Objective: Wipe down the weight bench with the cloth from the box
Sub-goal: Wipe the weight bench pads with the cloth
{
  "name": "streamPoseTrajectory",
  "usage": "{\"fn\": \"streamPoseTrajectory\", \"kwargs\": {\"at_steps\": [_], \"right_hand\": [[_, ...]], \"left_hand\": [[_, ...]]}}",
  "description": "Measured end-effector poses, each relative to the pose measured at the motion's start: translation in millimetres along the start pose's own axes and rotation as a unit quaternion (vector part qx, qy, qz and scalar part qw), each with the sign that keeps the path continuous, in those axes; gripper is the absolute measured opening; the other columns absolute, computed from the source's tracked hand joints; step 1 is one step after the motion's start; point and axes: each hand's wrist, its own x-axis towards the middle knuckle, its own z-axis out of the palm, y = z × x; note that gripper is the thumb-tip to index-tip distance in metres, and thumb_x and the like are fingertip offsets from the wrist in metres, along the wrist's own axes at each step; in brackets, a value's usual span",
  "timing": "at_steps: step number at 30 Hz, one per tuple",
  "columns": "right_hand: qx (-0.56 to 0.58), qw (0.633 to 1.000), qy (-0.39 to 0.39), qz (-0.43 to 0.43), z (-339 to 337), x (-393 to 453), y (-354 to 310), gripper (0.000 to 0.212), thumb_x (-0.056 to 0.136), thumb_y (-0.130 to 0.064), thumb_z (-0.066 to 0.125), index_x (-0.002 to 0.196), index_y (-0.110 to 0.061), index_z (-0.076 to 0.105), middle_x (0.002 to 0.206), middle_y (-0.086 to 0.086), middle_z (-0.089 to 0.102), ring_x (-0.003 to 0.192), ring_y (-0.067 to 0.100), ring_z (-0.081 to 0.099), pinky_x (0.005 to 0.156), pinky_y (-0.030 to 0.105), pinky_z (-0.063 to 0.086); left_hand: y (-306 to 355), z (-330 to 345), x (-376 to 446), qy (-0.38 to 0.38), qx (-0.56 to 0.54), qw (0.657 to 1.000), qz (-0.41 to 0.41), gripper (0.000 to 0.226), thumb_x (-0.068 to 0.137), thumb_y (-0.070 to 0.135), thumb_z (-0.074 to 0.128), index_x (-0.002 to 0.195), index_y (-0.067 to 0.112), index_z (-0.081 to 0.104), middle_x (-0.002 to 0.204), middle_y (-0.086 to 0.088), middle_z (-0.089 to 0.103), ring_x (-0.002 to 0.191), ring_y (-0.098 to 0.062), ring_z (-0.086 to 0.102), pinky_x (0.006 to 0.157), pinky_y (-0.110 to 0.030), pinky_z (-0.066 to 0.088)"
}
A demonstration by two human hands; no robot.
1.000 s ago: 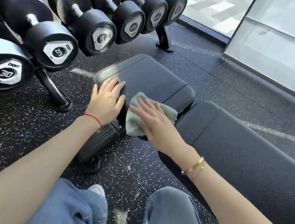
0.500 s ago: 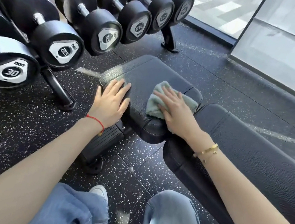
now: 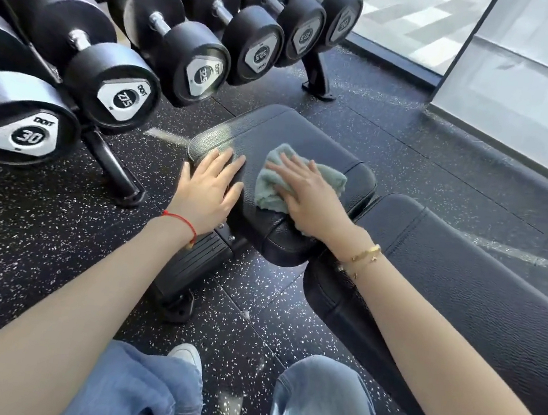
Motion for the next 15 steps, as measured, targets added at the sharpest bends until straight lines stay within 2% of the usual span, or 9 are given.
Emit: {"fn": "streamPoseTrajectory", "kwargs": {"at_steps": [3,6,9,12,15], "right_hand": [[0.022,0.997,-0.028,-0.062,-2,-45,-12,0.047,0.098,-0.016,0.047,0.144,-0.025,0.04,0.156,-0.001,0.028,0.147,0.015,0.015,0.12,0.034,0.005],[0.03,0.999,-0.003,-0.035,-10,-49,0,0.043,0.101,-0.022,0.044,0.144,-0.027,0.04,0.155,-0.004,0.031,0.146,0.011,0.017,0.12,0.034,0.009],[0.002,0.999,0.035,0.04,-12,-6,26,0.042,0.1,-0.02,0.042,0.141,-0.025,0.043,0.154,0.0,0.033,0.146,0.018,0.021,0.12,0.042,0.01],[-0.032,0.992,0.026,0.12,-2,57,52,0.042,0.1,-0.022,0.039,0.142,-0.026,0.042,0.155,0.002,0.031,0.146,0.02,0.019,0.119,0.045,0.006],[-0.031,0.995,0.009,0.098,12,102,37,0.04,0.1,-0.024,0.038,0.139,-0.026,0.044,0.155,0.003,0.032,0.146,0.023,0.017,0.12,0.05,0.006]], "left_hand": [[-2,-3,-4,-0.001,0.018,1.0,0.003,0.054,0.104,0.04,0.029,0.156,0.031,0.016,0.164,0.005,0.012,0.152,-0.016,0.003,0.12,-0.058,0.004],[-4,-6,-6,0.003,0.032,0.999,0.009,0.054,0.104,0.04,0.03,0.156,0.03,0.02,0.164,0.004,0.016,0.152,-0.018,0.006,0.12,-0.058,0.004],[-5,-10,1,0.02,0.014,1.0,-0.013,0.051,0.104,0.038,0.033,0.153,0.025,0.028,0.162,0.0,0.022,0.151,-0.021,0.011,0.119,-0.057,0.004],[-12,-13,10,0.029,0.006,0.999,-0.042,0.05,0.104,0.035,0.035,0.152,0.022,0.031,0.161,-0.003,0.025,0.15,-0.023,0.013,0.119,-0.057,0.006],[-21,-15,14,0.025,0.004,0.998,-0.055,0.052,0.104,0.035,0.035,0.153,0.022,0.028,0.161,-0.003,0.023,0.15,-0.023,0.014,0.119,-0.057,0.008]]}}
